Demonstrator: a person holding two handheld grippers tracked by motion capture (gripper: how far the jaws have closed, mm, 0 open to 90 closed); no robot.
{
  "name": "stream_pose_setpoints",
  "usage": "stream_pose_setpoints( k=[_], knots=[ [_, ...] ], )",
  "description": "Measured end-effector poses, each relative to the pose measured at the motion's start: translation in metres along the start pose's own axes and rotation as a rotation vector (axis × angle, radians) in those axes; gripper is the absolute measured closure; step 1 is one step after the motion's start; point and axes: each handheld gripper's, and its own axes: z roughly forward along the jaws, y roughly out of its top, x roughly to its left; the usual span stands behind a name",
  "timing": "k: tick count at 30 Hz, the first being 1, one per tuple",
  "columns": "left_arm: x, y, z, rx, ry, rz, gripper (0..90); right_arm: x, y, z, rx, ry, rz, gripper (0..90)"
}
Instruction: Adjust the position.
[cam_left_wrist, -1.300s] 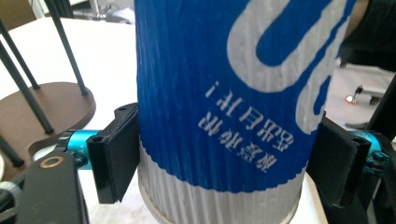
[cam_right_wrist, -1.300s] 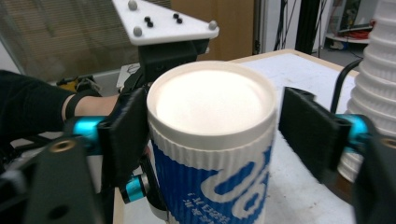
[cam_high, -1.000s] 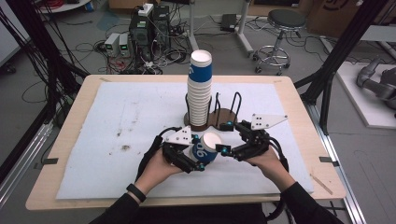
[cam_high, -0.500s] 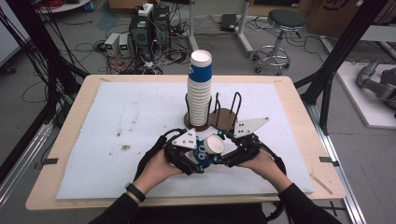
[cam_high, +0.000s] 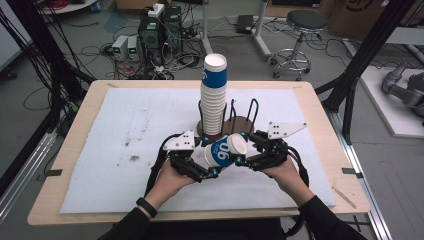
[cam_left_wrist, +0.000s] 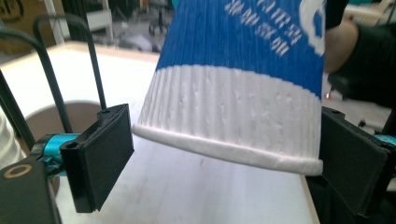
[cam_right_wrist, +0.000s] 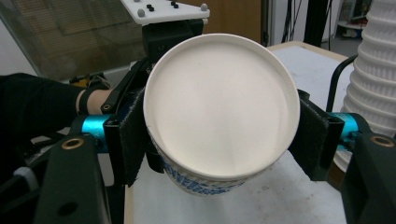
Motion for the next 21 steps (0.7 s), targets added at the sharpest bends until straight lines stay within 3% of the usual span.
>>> stream_pose_setpoints(
  k=[5, 10, 12, 13, 15, 19, 21],
  knots=[
    [0.0, 0.001, -0.001, 0.044, -0.031, 0.001, 17.9, -0.001, -0.004, 0.003, -0.003, 0.01, 0.006, 29.8],
    [0.001, 0.007, -0.004, 0.104, -0.027, 0.023, 19.9, -0.001, -0.004, 0.002, 0.01, 0.011, 0.011, 28.9],
    [0.001, 0.009, -0.005, 0.117, -0.027, 0.025, 20.1, -0.001, -0.004, 0.002, 0.028, -0.005, 0.002, 23.9],
    [0.001, 0.01, -0.006, 0.133, -0.028, 0.034, 20.2, -0.001, -0.004, 0.002, 0.038, -0.01, 0.001, 21.3],
    [0.001, 0.015, -0.007, 0.211, -0.02, 0.052, 20.4, -0.004, -0.003, 0.002, 0.057, -0.004, 0.021, 21.0],
    [0.0, 0.019, -0.007, 0.282, -0.013, 0.079, 20.8, -0.004, 0.0, -0.001, 0.088, -0.024, -0.001, 19.7],
    [-0.001, 0.02, -0.006, 0.331, -0.003, 0.099, 20.9, -0.002, 0.002, 0.0, 0.14, -0.05, -0.035, 19.7]
  ],
)
